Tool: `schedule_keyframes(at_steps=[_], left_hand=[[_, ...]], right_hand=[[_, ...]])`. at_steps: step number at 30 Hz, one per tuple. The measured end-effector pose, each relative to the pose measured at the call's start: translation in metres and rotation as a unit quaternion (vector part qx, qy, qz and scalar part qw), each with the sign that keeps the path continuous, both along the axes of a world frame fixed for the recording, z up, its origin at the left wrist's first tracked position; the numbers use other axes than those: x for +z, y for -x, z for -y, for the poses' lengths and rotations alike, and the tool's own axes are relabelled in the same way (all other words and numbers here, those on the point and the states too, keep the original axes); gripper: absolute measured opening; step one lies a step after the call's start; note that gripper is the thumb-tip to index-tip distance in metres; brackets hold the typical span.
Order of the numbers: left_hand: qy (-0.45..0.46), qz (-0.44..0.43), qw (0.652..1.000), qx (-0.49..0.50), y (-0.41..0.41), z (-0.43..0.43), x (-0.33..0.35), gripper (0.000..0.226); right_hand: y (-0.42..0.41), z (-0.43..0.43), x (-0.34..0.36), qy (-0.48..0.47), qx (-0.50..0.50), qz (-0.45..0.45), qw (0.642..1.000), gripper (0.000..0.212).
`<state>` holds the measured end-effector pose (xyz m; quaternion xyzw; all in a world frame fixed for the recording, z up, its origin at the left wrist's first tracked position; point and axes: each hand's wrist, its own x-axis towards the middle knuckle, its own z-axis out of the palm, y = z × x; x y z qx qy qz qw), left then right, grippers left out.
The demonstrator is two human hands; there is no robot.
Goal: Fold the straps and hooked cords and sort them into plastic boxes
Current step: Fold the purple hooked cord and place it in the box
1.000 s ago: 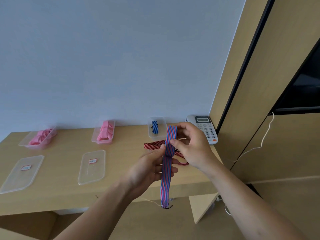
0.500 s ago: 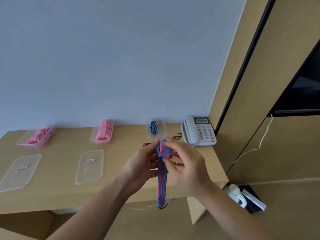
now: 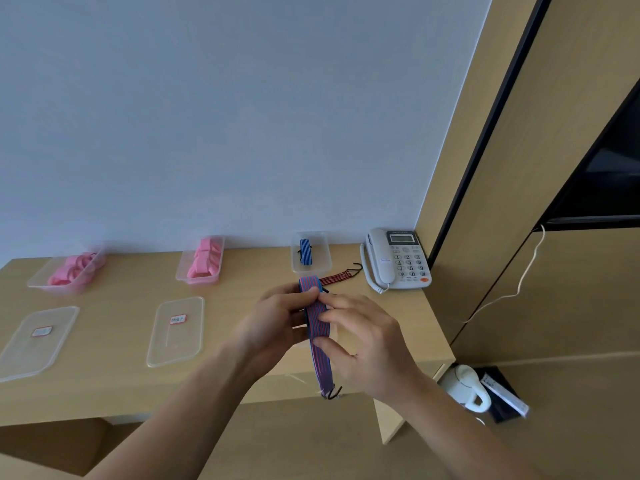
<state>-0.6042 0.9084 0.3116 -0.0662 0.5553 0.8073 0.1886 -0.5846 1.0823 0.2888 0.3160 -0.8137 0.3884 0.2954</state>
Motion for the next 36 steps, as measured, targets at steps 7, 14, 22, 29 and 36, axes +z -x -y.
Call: schedule_keyframes(at_steps=[7, 14, 22, 29, 36], left_hand=[[0.003, -0.057, 0.998, -0.04, -0.003, 0.002, 0.004, 0.024], [-0.008, -0.086, 0.992, -0.088, -0.007, 0.003, 0.01, 0.028], [0.033, -0.039, 0.994, -0.094, -0.01, 0.003, 0.004, 0.052], [0.041, 0.021, 0.995, -0.085, -0.012, 0.0, -0.001, 0.055], [0.046, 0.096, 0.989, -0.1, -0.013, -0.003, -0.005, 0.079]], right_hand=[[0.019, -0.004, 0.028, 0.107, 0.089, 0.432, 0.891, 0.05], [0.03, -0.009, 0.033, 0.178, 0.131, 0.465, 0.857, 0.049], [0.035, -0.008, 0.034, 0.222, 0.12, 0.43, 0.867, 0.048], [0.035, -0.006, 0.033, 0.215, 0.098, 0.367, 0.9, 0.06], [0.028, 0.0, 0.03, 0.12, 0.026, 0.213, 0.969, 0.062]])
